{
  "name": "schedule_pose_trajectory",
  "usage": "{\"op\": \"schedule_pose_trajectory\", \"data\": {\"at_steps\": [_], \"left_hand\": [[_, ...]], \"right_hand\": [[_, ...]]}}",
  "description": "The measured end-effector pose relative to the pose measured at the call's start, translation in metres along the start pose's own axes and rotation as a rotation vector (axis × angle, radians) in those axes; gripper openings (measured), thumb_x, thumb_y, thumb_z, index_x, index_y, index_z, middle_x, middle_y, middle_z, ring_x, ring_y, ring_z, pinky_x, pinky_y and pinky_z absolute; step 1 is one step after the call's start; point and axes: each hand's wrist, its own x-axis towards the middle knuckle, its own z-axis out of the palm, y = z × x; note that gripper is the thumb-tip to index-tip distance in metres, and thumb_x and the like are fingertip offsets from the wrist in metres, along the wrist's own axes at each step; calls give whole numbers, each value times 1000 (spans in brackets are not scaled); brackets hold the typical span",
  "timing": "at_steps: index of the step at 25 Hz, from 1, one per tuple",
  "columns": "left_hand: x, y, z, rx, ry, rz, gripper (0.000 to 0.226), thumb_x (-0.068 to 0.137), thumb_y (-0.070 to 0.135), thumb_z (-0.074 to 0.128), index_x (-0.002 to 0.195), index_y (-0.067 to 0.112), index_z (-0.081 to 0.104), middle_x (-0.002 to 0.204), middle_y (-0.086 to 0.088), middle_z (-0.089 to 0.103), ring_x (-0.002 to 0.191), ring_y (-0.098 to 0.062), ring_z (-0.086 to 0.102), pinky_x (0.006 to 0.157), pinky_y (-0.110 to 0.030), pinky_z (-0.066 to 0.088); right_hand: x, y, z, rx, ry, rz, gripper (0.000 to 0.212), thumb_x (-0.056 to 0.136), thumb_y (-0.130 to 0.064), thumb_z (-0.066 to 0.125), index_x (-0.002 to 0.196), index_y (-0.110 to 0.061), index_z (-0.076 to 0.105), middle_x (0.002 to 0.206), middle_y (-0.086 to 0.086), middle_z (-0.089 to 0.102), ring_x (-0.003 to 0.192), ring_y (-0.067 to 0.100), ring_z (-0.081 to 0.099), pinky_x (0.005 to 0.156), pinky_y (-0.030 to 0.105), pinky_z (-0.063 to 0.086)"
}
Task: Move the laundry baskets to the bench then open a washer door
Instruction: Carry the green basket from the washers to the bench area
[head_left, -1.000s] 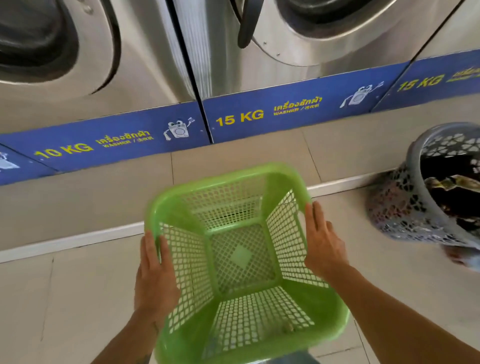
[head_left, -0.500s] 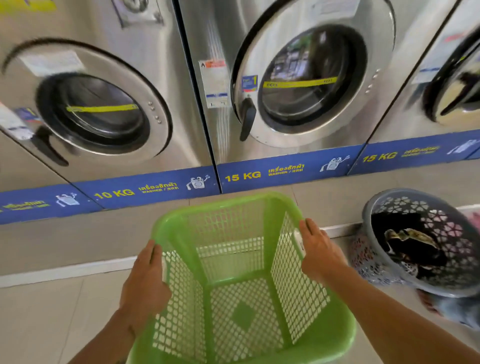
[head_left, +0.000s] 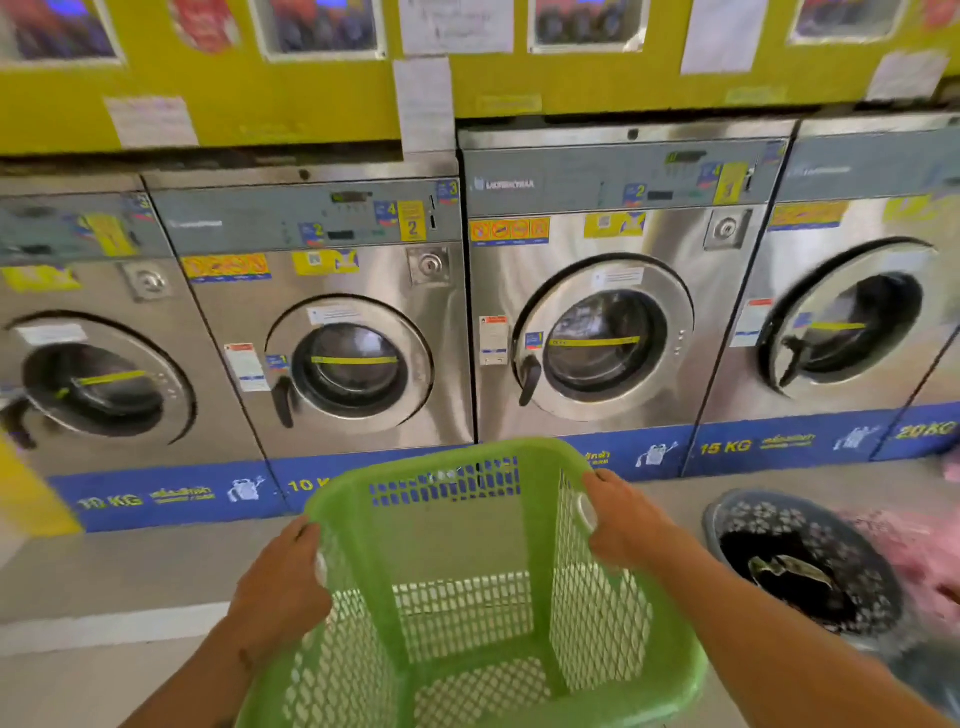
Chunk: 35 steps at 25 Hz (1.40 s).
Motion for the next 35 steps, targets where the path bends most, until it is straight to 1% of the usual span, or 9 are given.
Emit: {"op": "schedule_pose_trajectory", "data": {"at_steps": [3, 7, 11, 13, 18, 21, 25, 27, 35], "left_hand": [[-54, -44, -29, -26, 35, -30, 81, 60, 20, 56, 140, 15, 44, 151, -2, 39, 133, -24, 45, 104, -35, 42], [-123, -100, -68, 3, 58, -131, 83, 58, 28, 55, 140, 20, 46, 148, 0, 44, 130, -23, 48, 102, -36, 43], [-215, -129, -108, -50, 215, -205, 64, 63, 21, 56, 127, 13, 59, 131, -9, 60, 117, -32, 59, 91, -39, 47], [-261, -141, -122, -72, 285, -332, 61, 70, 10, 62, 131, 11, 56, 134, -13, 58, 119, -35, 57, 95, -41, 46], [-388, -193, -130, -19, 280, -638, 76, 69, 24, 57, 143, 17, 43, 148, -7, 46, 129, -30, 49, 104, -40, 44], [-471, -218, -130, -4, 340, -766, 71, 67, 21, 57, 137, 12, 50, 143, -6, 49, 125, -31, 53, 101, -41, 47], [-597, -265, -122, -14, 395, -962, 70, 57, 15, 55, 128, 15, 56, 134, -1, 55, 102, -29, 64, 83, -41, 56], [-659, -286, -121, -13, 429, -1037, 72, 55, 18, 53, 127, 18, 56, 132, 2, 55, 98, -28, 65, 79, -39, 57], [-910, -376, -137, -22, 551, -1283, 78, 60, 8, 56, 137, 18, 49, 137, 7, 51, 101, -21, 63, 80, -30, 53]], "right_hand": [[-44, -45, -6, -22, 26, -47, 48, 63, -9, 58, 110, -8, 48, 117, 10, 52, 110, 34, 57, 87, 43, 50], [-82, -108, -10, -39, 12, -139, 58, 65, -14, 60, 121, -10, 48, 118, 9, 53, 109, 33, 57, 85, 43, 51], [-102, -173, -14, -53, -39, -305, 46, 64, -22, 53, 109, -13, 48, 109, 7, 51, 102, 34, 57, 80, 45, 51], [-106, -210, -9, -60, -65, -408, 48, 61, -26, 49, 107, -13, 48, 114, 9, 52, 106, 35, 56, 83, 46, 50], [-142, -312, 18, -39, -122, -696, 48, 69, -22, 59, 115, -12, 51, 125, 10, 54, 116, 35, 54, 90, 44, 49], [-183, -372, 43, -14, -154, -819, 42, 69, -16, 59, 111, -10, 53, 118, 12, 57, 110, 35, 57, 85, 39, 49], [-260, -464, 80, -13, -242, -999, 52, 57, -23, 52, 108, -15, 54, 116, 8, 57, 108, 33, 59, 87, 40, 51], [-305, -511, 98, -7, -255, -1083, 48, 61, -26, 53, 109, -18, 54, 116, 7, 58, 108, 32, 60, 86, 41, 51], [-535, -701, 177, -28, -314, -1312, 56, 77, -17, 56, 132, -15, 46, 136, 8, 50, 120, 30, 52, 94, 40, 47]]}}
